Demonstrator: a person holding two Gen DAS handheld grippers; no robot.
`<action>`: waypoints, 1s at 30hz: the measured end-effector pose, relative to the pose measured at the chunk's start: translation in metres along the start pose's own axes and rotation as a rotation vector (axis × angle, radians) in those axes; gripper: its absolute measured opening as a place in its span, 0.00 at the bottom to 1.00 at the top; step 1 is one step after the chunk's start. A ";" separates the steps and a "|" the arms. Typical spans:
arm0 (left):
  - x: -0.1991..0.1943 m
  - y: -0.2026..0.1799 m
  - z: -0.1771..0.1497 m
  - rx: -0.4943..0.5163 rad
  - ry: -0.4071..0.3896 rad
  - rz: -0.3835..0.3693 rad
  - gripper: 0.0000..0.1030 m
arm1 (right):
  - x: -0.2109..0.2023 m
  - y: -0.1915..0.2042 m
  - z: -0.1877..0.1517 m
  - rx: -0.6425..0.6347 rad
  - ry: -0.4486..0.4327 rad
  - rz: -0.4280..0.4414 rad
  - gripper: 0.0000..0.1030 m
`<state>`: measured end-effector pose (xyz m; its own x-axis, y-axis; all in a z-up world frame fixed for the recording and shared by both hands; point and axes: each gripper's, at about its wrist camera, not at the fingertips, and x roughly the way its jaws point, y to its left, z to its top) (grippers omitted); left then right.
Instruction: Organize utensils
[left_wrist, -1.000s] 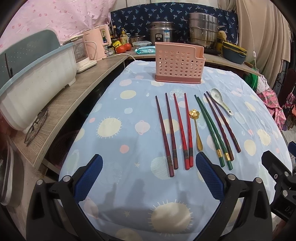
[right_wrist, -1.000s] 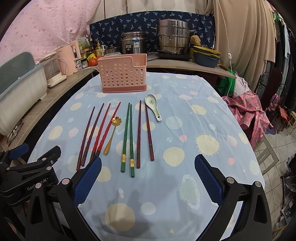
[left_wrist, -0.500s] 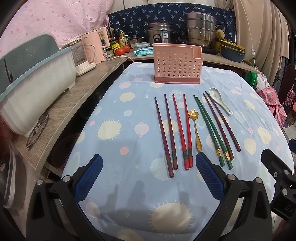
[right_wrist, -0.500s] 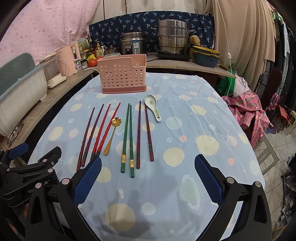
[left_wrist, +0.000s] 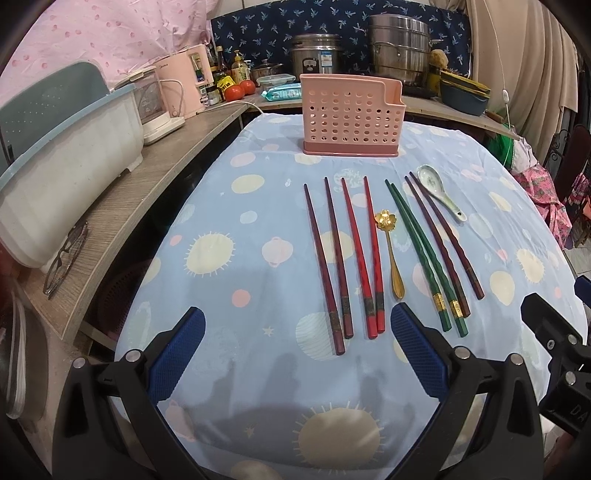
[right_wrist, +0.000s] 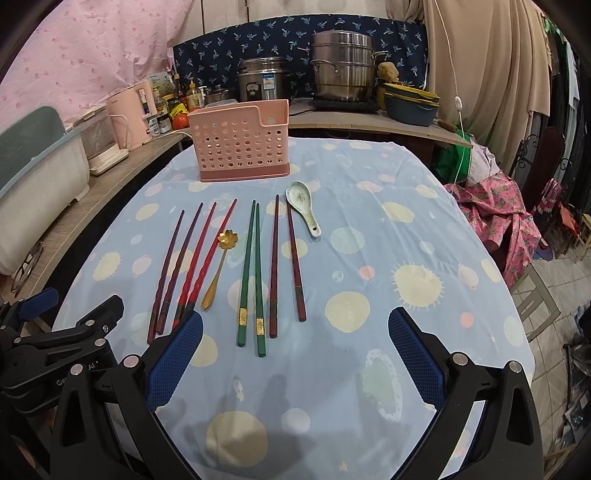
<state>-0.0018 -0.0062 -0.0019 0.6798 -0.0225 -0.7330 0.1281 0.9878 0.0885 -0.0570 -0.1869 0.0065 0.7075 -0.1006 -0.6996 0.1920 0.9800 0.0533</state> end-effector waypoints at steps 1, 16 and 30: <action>0.002 0.000 0.001 -0.001 0.004 -0.002 0.93 | 0.002 0.000 0.001 0.000 0.001 0.000 0.93; 0.064 0.034 0.006 -0.143 0.138 -0.034 0.93 | 0.044 -0.016 0.003 0.054 0.086 -0.011 0.87; 0.105 0.023 0.004 -0.094 0.203 -0.046 0.87 | 0.072 -0.017 0.010 0.040 0.125 -0.013 0.87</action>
<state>0.0750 0.0133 -0.0740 0.5147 -0.0455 -0.8562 0.0809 0.9967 -0.0043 -0.0026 -0.2127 -0.0373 0.6152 -0.0884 -0.7834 0.2291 0.9709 0.0704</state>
